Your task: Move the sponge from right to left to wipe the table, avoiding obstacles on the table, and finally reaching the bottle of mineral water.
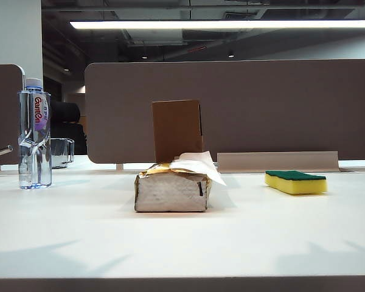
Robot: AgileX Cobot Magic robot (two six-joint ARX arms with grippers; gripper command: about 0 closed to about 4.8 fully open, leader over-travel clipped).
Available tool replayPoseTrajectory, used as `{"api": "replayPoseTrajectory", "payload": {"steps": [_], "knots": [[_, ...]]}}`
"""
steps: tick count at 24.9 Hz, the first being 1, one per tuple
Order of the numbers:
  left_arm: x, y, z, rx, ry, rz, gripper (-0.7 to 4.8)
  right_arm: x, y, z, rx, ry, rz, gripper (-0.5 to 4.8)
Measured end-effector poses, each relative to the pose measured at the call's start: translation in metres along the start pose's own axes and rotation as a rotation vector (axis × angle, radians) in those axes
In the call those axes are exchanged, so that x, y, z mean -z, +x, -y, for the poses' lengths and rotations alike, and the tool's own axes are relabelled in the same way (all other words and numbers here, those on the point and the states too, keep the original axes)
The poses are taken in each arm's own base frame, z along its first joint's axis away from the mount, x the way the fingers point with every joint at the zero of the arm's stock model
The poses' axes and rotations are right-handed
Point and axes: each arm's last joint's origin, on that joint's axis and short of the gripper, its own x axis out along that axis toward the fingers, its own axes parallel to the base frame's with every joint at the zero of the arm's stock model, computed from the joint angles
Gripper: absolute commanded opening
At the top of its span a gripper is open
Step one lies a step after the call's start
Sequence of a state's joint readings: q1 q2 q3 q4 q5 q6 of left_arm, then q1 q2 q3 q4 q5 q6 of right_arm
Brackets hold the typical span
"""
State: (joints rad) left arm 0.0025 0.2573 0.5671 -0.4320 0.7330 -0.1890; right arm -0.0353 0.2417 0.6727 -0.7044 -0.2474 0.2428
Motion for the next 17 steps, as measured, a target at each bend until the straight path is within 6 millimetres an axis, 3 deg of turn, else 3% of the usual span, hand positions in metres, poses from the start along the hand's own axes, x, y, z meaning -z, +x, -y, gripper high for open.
{"api": "replayPoseTrajectory", "payload": {"steps": [3,6,13,16,17], "knots": [[-0.008,0.01,-0.006,0.056,-0.049,-0.059,3.11,-0.018,0.018,0.0,0.011,0.025,-0.094,1.9],[-0.011,0.015,-0.009,0.083,-0.075,-0.089,3.11,-0.03,0.034,0.0,-0.002,0.044,-0.163,2.6],[-0.029,0.013,-0.003,0.093,-0.053,-0.055,3.11,-0.068,0.097,0.006,-0.008,0.098,-0.337,2.91],[-0.033,0.013,-0.002,0.118,-0.065,-0.056,3.11,-0.075,0.123,0.011,-0.009,0.118,-0.402,3.78],[-0.033,0.014,-0.003,0.126,-0.071,-0.06,3.11,-0.077,0.131,0.012,-0.022,0.126,-0.422,4.29]]}}
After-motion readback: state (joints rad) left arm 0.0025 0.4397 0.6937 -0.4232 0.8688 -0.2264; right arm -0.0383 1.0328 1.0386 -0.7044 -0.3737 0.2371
